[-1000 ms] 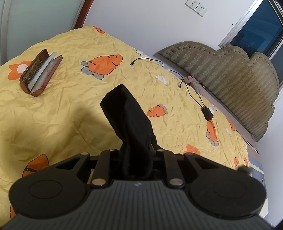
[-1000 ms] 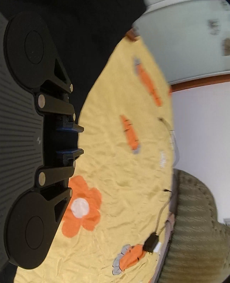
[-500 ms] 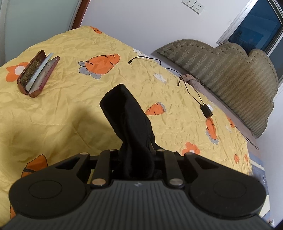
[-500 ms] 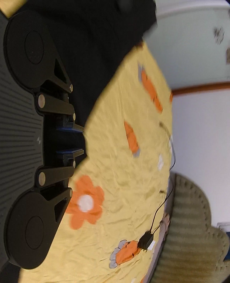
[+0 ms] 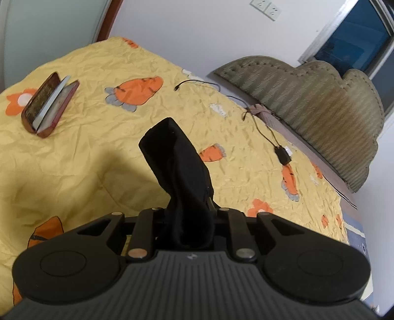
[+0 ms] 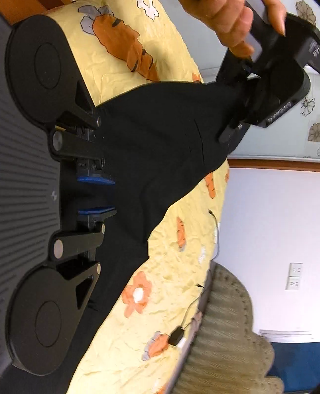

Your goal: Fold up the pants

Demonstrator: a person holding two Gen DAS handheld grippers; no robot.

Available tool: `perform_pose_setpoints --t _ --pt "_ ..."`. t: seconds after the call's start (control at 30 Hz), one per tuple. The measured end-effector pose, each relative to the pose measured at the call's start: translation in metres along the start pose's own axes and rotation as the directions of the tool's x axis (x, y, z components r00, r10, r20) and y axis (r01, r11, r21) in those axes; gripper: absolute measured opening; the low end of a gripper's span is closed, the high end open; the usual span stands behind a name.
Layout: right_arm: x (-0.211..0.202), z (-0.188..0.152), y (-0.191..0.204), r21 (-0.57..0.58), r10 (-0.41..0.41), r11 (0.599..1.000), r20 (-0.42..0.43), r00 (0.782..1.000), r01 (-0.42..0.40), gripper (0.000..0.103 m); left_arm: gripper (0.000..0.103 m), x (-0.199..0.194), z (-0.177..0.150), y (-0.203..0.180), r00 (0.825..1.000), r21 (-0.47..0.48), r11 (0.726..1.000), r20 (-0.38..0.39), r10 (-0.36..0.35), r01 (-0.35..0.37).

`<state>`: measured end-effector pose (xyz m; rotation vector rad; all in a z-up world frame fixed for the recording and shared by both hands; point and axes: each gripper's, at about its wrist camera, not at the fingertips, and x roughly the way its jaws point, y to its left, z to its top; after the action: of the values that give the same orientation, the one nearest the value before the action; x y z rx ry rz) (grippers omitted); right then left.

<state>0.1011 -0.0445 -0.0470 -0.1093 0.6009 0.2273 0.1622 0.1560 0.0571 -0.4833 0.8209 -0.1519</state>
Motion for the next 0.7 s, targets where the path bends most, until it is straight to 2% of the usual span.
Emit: perform_pose_setpoints --t 0.03,0.07,0.1,0.13,0.2,0.27,0.37,0.53,0.57,0.6,0.7 --pt "-0.004 -0.003 0.007 -0.002 0.016 1.0 0.011 1.0 -0.016 0.029 0.018 -0.002 0.0 -0.002 1.0 0.003 1.0 0.003 0.0 0.0" --pt "-0.008 -0.008 0.016 -0.012 0.015 1.0 0.027 1.0 -0.015 0.046 0.018 -0.003 0.0 -0.003 1.0 0.0 1.0 0.003 -0.002 0.002" --pt "-0.011 -0.014 0.028 -0.036 -0.004 0.999 0.052 0.999 0.006 0.071 0.018 -0.003 0.0 -0.004 1.0 -0.004 1.0 0.003 -0.005 0.005" --pt "-0.014 -0.02 0.042 -0.073 -0.034 0.997 0.082 0.996 0.04 0.077 0.018 -0.004 0.0 -0.005 1.0 -0.006 1.0 0.004 -0.007 0.007" --pt "-0.01 -0.029 0.071 -0.162 -0.086 0.981 0.122 0.989 0.106 0.078 0.018 -0.004 0.0 -0.007 1.0 -0.013 1.0 0.0 -0.004 0.004" --pt "0.001 -0.037 0.091 -0.256 -0.092 0.959 0.119 0.989 0.12 0.078 0.018 -0.005 0.0 -0.01 1.0 -0.019 1.0 -0.008 -0.01 0.01" --pt "0.024 -0.044 0.111 -0.369 -0.186 0.905 0.103 0.977 0.211 0.078 0.018 -0.009 -0.001 -0.015 1.0 -0.015 1.0 -0.009 -0.018 0.018" --pt "0.046 -0.031 0.122 -0.414 -0.239 0.865 0.157 0.958 0.283 0.077 0.018 -0.015 -0.001 -0.024 1.0 -0.006 1.0 -0.004 -0.029 0.029" --pt "0.049 -0.03 0.124 -0.43 -0.236 0.858 0.157 0.959 0.282 0.066 0.018 -0.015 -0.001 -0.025 1.0 -0.003 1.0 -0.002 -0.029 0.029" --pt "0.051 -0.029 0.124 -0.437 -0.224 0.858 0.155 0.962 0.27 0.033 0.018 -0.015 -0.001 -0.027 1.0 0.004 1.0 0.0 -0.027 0.027" --pt "0.053 -0.024 0.113 -0.383 -0.193 0.896 0.12 0.974 0.225 0.012 0.018 -0.012 -0.004 -0.031 1.0 0.014 1.0 -0.004 -0.011 0.011"
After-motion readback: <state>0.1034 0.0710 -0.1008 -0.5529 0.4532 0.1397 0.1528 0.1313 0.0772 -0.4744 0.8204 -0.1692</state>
